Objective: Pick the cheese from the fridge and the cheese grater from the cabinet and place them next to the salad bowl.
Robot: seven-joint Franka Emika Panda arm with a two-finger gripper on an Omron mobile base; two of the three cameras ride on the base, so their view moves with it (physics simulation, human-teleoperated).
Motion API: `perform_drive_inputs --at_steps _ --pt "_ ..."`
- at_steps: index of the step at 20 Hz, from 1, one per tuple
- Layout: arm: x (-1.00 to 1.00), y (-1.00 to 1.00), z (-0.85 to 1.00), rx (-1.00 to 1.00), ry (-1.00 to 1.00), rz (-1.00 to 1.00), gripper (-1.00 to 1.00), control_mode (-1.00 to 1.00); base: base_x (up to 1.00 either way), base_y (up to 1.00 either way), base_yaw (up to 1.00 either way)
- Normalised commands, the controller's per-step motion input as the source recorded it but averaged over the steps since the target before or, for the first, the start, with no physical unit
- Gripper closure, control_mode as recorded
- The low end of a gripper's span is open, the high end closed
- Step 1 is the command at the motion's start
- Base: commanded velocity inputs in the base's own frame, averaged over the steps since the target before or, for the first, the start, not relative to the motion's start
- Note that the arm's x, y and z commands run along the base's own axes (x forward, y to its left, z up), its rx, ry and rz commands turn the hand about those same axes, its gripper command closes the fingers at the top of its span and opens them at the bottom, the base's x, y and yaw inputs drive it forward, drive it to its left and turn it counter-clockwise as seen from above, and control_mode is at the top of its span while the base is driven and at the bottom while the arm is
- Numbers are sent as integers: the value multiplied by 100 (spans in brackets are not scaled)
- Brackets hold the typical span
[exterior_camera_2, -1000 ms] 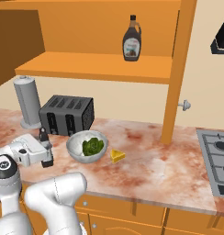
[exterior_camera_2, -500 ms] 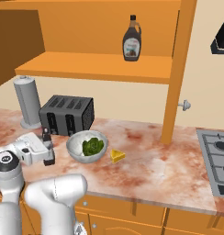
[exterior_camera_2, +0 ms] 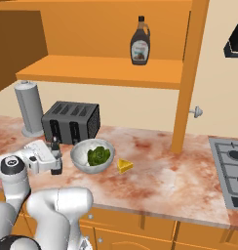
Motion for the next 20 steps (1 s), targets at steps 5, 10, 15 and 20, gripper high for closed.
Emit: perform_drive_inputs --at_steps 5,10,15,20 --pt "28 -32 -44 0 -10 4 100 -100 0 0 0" --pt "26 -31 -47 0 -12 4 100 -100 0 0 0" --pt "35 -35 -47 0 -6 4 100 -100 0 0 0" --pt "39 -31 -37 0 0 3 100 -100 0 0 0"
